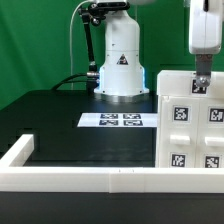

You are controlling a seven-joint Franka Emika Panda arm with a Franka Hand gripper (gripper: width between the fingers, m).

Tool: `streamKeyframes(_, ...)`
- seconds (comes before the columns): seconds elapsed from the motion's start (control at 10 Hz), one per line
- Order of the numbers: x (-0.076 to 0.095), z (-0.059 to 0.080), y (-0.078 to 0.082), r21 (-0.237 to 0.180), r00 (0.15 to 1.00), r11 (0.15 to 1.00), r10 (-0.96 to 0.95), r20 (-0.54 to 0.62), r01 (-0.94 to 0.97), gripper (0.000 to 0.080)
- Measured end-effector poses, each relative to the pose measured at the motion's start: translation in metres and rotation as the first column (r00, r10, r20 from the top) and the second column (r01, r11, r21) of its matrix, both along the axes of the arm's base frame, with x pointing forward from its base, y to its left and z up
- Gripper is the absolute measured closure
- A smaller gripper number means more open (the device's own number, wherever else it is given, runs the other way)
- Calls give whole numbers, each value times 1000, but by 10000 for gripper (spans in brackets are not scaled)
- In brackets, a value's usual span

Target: Assemble cabinet

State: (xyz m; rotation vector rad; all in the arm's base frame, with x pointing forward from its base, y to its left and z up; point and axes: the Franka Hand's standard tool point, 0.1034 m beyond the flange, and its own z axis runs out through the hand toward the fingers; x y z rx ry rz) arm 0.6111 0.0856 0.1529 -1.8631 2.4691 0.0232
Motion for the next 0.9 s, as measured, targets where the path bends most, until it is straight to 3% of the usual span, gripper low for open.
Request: streamKeyframes(0.9, -1, -2, 2, -1, 1000, 1000, 10, -2, -10, 2)
